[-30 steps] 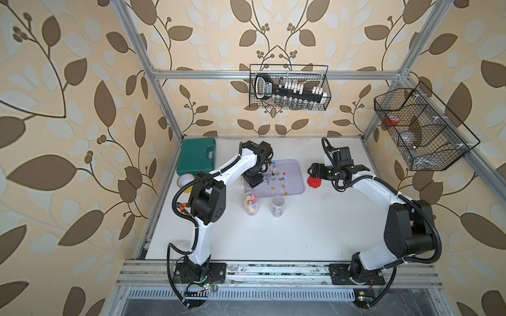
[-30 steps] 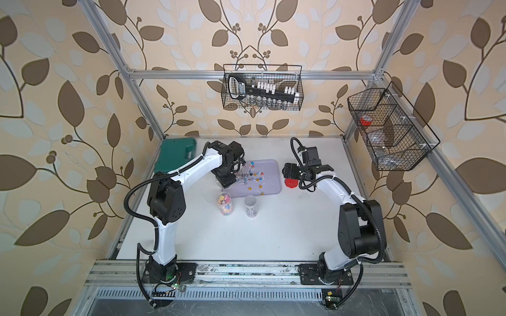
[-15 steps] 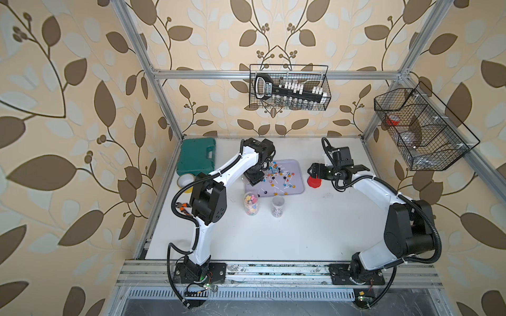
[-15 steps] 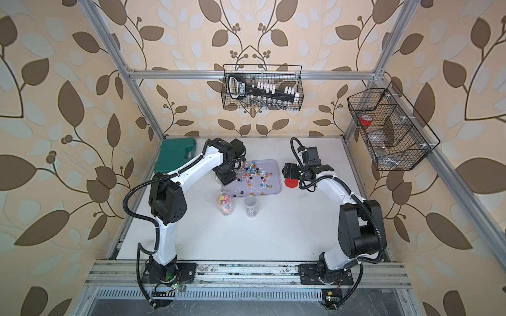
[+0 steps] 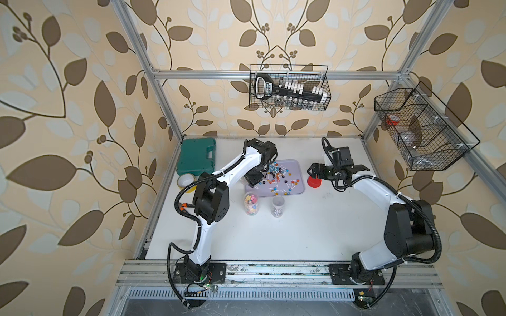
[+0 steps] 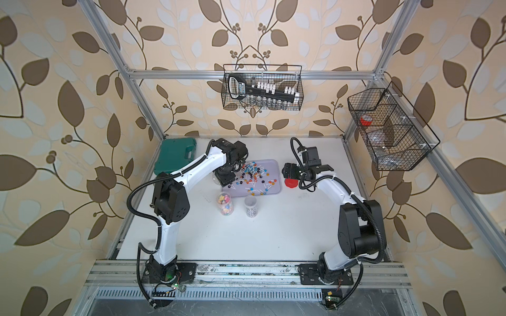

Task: Pour the candies out of the jar
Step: 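Pour the candies out of the jar onto the tray.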

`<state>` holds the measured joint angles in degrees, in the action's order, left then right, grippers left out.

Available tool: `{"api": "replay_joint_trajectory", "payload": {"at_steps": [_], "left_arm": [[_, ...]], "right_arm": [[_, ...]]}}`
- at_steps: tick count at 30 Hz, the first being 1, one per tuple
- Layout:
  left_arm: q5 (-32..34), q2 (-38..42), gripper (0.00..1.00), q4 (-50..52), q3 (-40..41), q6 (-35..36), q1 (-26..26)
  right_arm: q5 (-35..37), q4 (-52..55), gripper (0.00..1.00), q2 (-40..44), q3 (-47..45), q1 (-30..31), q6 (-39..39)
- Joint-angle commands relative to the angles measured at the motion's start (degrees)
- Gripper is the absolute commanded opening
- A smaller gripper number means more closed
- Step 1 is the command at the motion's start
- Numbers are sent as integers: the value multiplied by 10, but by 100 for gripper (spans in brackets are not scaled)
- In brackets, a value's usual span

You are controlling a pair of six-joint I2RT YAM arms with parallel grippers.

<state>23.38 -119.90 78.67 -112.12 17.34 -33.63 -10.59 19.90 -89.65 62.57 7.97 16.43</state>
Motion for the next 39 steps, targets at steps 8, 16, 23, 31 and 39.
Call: {"api": "replay_joint_trajectory", "payload": {"at_steps": [8, 16, 23, 31, 39], "left_arm": [[63, -10, 65, 58, -19, -24, -15], [51, 19, 65, 48, -11, -28, -16], [-51, 108, 65, -82, 65, 1, -14], [-214, 162, 65, -205, 146, 52, 24], [-463, 208, 64, -301, 222, 89, 63]], "right_arm": [[-9, 0, 89, 6, -9, -2, -8], [-5, 7, 89, 4, -6, -2, -12], [-27, 8, 89, 11, -2, -2, -19], [-99, -6, 88, 49, 12, -2, -21], [-251, -26, 84, 81, 47, 1, -20]]}}
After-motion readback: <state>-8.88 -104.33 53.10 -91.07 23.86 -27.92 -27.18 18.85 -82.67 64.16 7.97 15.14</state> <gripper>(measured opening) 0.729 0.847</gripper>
